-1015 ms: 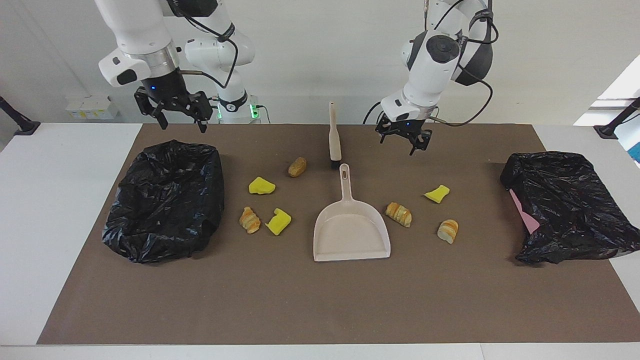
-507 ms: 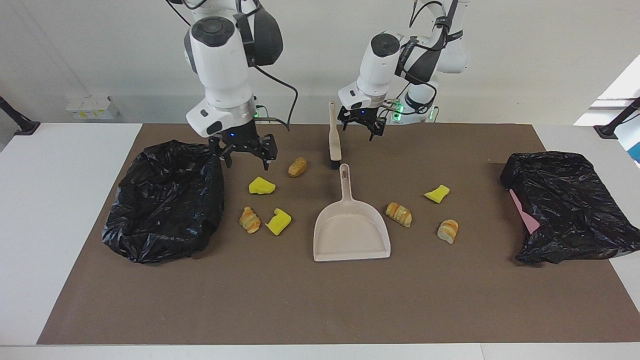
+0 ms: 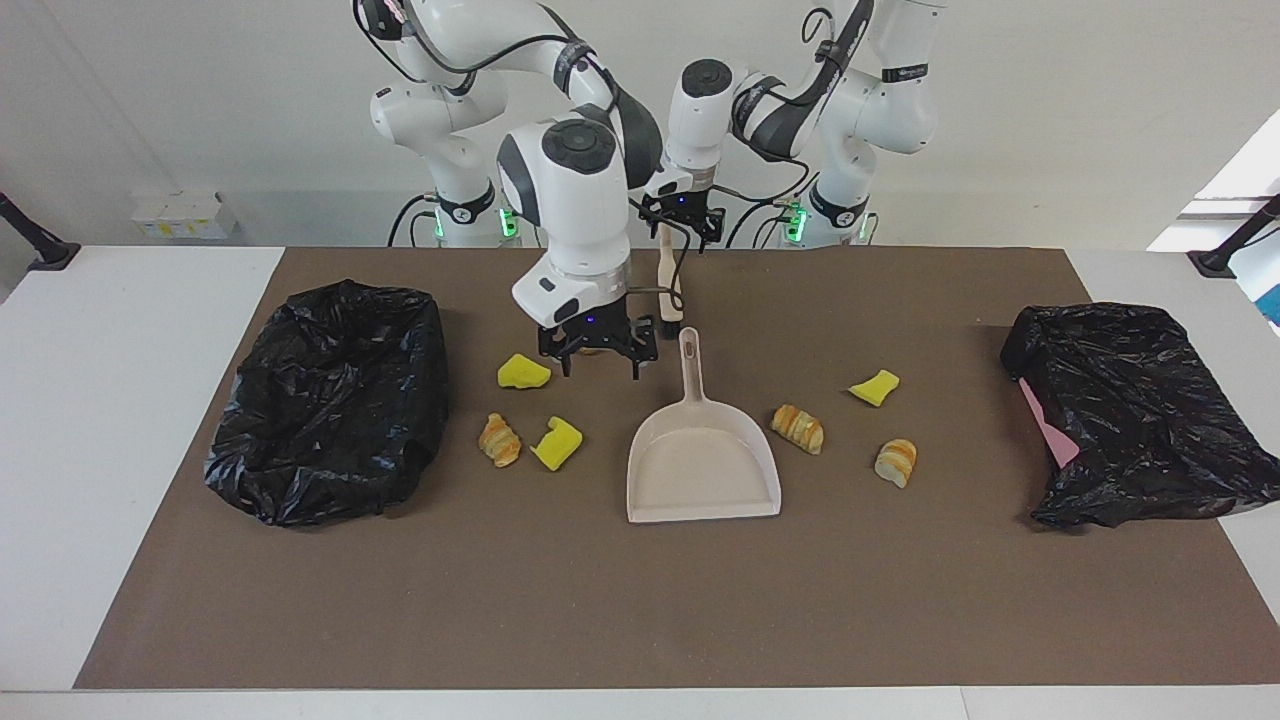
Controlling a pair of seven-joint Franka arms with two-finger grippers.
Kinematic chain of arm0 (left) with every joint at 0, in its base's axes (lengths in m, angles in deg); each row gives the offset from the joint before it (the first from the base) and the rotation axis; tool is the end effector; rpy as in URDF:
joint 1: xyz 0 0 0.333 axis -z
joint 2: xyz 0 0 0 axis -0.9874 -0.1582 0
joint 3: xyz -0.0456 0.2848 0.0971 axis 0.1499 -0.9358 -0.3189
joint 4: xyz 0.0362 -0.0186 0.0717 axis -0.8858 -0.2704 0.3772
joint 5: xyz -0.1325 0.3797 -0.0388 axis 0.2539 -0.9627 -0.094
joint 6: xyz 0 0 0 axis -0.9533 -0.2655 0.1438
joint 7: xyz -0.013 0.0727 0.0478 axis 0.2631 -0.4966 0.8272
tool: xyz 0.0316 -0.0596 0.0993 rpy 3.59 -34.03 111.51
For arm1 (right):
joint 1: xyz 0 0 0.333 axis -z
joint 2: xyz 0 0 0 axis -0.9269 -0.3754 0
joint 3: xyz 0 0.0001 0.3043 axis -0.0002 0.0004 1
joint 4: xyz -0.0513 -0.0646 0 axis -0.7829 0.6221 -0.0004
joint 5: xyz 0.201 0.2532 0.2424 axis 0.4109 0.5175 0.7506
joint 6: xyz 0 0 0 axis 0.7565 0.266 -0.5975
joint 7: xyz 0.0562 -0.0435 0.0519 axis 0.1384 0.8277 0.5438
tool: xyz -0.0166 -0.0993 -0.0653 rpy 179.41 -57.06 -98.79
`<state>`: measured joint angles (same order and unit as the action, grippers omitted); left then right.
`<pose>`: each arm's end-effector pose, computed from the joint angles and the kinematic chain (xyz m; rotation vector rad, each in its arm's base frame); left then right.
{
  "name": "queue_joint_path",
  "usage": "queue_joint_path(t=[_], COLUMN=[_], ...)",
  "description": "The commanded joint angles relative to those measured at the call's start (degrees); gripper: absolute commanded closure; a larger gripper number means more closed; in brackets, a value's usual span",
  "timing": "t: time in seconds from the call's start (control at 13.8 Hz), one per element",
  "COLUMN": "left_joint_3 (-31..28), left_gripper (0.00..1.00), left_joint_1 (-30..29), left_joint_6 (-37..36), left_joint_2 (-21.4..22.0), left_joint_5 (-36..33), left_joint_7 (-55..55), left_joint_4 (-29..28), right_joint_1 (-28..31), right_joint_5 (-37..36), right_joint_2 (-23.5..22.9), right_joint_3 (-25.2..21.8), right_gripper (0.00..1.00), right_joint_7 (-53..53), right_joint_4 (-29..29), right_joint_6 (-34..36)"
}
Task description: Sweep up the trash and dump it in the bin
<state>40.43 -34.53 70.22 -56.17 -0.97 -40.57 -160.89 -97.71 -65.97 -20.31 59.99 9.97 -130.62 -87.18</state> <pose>0.1966 -0.3955 0.3257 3.0067 -0.6129 -0.0892 0.5939 0.3313 0.4221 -3.1152 0.1447 -0.1188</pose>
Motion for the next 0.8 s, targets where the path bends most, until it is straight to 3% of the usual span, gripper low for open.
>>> queue_joint_path(t=[0.0, 0.22, 0.72], left_joint_3=[-0.98, -0.90, -0.90], left_gripper=[0.00, 0.00, 0.02], left_joint_1=[3.98, 4.08, 3.99], left_joint_6=[3.07, 2.98, 4.11], left_joint_2=[1.29, 1.20, -0.99], left_joint_5=[0.82, 0.82, 0.73], left_joint_7=[-3.92, -5.25, -7.45], left_joint_4=[-3.37, -3.28, -2.06], right_joint_1=[-2.39, -6.00, -9.35], right_joint_5=[0.17, -0.09, -1.41], right_joint_2=[-3.95, -8.70, -11.17], right_joint_3=[-0.27, -0.27, -0.18], right_gripper=[0.00, 0.00, 0.00], right_joint_7=[-2.83, -5.29, -4.24], right_joint_4=[2.26, 4.80, 4.55], right_joint_6=[-2.57, -4.77, -6.44])
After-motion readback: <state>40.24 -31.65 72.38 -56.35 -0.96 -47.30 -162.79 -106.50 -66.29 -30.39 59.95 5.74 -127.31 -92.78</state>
